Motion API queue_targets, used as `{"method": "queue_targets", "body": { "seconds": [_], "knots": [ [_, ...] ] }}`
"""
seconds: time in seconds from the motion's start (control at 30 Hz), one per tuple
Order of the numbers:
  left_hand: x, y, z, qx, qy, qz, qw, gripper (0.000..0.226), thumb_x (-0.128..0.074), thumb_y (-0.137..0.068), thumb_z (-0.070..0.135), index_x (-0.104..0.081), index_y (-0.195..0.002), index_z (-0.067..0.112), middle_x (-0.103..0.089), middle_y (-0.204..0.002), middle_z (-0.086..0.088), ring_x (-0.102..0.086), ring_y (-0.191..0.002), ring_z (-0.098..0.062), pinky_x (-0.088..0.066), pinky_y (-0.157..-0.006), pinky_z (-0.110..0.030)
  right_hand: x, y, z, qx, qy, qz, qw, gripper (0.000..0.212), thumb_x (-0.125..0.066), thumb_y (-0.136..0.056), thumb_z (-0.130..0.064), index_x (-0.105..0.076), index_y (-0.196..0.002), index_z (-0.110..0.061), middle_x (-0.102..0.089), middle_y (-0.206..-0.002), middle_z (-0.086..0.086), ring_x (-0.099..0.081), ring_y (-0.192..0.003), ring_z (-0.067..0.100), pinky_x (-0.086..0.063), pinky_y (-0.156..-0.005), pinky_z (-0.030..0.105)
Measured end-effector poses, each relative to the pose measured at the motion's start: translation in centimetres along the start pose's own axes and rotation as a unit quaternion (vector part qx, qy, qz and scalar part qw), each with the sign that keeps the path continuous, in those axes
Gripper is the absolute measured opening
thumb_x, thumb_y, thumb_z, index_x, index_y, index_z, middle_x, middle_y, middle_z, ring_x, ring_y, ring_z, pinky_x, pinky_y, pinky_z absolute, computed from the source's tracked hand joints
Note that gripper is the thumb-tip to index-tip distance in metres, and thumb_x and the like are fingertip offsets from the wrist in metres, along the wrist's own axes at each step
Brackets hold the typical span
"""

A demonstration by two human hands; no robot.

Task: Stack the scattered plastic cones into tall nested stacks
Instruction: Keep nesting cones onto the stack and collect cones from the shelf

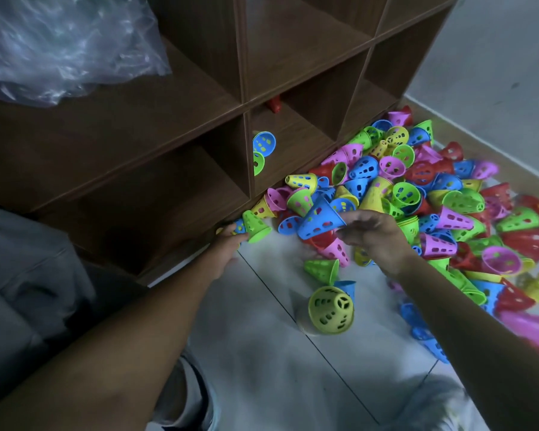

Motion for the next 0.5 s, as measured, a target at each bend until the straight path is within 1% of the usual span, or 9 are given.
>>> {"method": "queue_targets", "body": {
  "seconds": [0.07,0.13,0.17,0.23,0.27,0.3,0.33,0.4,0.5],
  "knots": [
    [-0.4,-0.3,-0.2,-0.005,0.006,-0.001,1.0,0.046,-0.057,-0.098,0.024,-0.045,-0.142,0.027,-0.05,-0.129,-0.003,-0.047,-0.109,-0.015,-0.044,-0.086,-0.034,0.0,1.4,-0.8,0.017,-0.028,-0.03,0.999,0.031,-0.069,-0.081,0.013,-0.075,-0.087,-0.016,-0.076,-0.077,-0.005,-0.067,-0.065,0.006,-0.055,-0.066,0.019],
    [-0.7,-0.3,-0.2,-0.011,0.016,0.003,1.0,0.04,-0.057,-0.098,0.023,-0.048,-0.137,0.028,-0.05,-0.117,-0.002,-0.047,-0.104,-0.014,-0.043,-0.083,-0.031,0.3,2.3,-1.0,0.011,-0.045,-0.061,0.997,0.02,-0.077,-0.077,0.0,-0.078,-0.086,-0.018,-0.076,-0.086,0.0,-0.069,-0.073,0.009,-0.055,-0.069,0.022],
    [-0.8,-0.4,-0.3,-0.013,0.019,0.006,1.0,0.035,-0.058,-0.098,0.023,-0.05,-0.131,0.028,-0.05,-0.11,-0.002,-0.047,-0.097,-0.014,-0.042,-0.077,-0.029,0.6,2.6,-0.9,0.005,-0.052,-0.072,0.996,0.018,-0.082,-0.072,-0.011,-0.078,-0.088,-0.018,-0.076,-0.089,0.002,-0.068,-0.076,0.012,-0.056,-0.071,0.024],
    [-0.8,-0.4,-0.4,-0.029,0.018,0.015,0.999,0.018,-0.057,-0.097,0.018,-0.057,-0.114,0.025,-0.046,-0.091,-0.004,-0.044,-0.075,-0.011,-0.038,-0.06,-0.025,1.1,3.0,-0.7,-0.009,-0.055,-0.093,0.994,0.039,-0.091,-0.059,-0.032,-0.078,-0.093,-0.018,-0.074,-0.092,0.004,-0.068,-0.079,0.013,-0.056,-0.071,0.023],
    [-0.7,-0.3,-0.5,-0.038,0.024,0.026,0.999,0.015,-0.057,-0.097,0.014,-0.059,-0.11,0.022,-0.044,-0.082,-0.004,-0.04,-0.066,-0.009,-0.036,-0.054,-0.021,1.2,3.3,-0.8,-0.011,-0.057,-0.101,0.993,0.049,-0.094,-0.053,-0.041,-0.079,-0.094,-0.019,-0.074,-0.094,0.004,-0.069,-0.082,0.013,-0.056,-0.072,0.022],
    [-0.5,-0.3,-0.6,-0.048,0.027,0.044,0.997,0.019,-0.058,-0.096,0.01,-0.061,-0.113,0.018,-0.046,-0.077,-0.003,-0.039,-0.061,-0.008,-0.036,-0.05,-0.017,1.2,3.6,-0.9,-0.007,-0.06,-0.112,0.992,0.055,-0.094,-0.049,-0.049,-0.079,-0.094,-0.021,-0.075,-0.098,0.005,-0.071,-0.085,0.012,-0.056,-0.073,0.022],
    [-0.3,-0.2,-0.7,-0.063,0.029,0.073,0.995,0.024,-0.058,-0.095,0.005,-0.063,-0.118,0.011,-0.051,-0.078,-0.005,-0.042,-0.06,-0.007,-0.037,-0.048,-0.012,1.2,3.9,-1.0,-0.006,-0.069,-0.124,0.99,0.057,-0.093,-0.046,-0.055,-0.08,-0.092,-0.024,-0.076,-0.1,0.005,-0.072,-0.089,0.012,-0.056,-0.073,0.021],
    [0.5,0.4,-0.9,-0.105,0.033,0.132,0.985,0.028,-0.059,-0.091,-0.006,-0.064,-0.119,-0.005,-0.061,-0.089,-0.013,-0.051,-0.064,-0.007,-0.042,-0.051,-0.007,1.1,4.5,-1.5,-0.004,-0.093,-0.138,0.986,0.052,-0.092,-0.045,-0.059,-0.08,-0.085,-0.027,-0.077,-0.098,0.007,-0.073,-0.087,0.012,-0.056,-0.073,0.021],
    [1.3,1.6,-1.1,-0.138,0.04,0.158,0.977,0.024,-0.063,-0.088,-0.008,-0.067,-0.111,-0.009,-0.066,-0.096,-0.019,-0.058,-0.068,-0.009,-0.046,-0.054,-0.006,1.1,5.1,-2.1,-0.006,-0.135,-0.158,0.978,0.037,-0.087,-0.06,-0.053,-0.079,-0.08,-0.023,-0.077,-0.088,0.008,-0.072,-0.078,0.014,-0.055,-0.071,0.024]
  ]
}}
Point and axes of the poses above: each hand's wrist, its own y-axis away from the middle knuckle, its own x-axis out of the back of the hand, z = x × y, the point moved 2 cm from there along -y, towards the middle knuckle
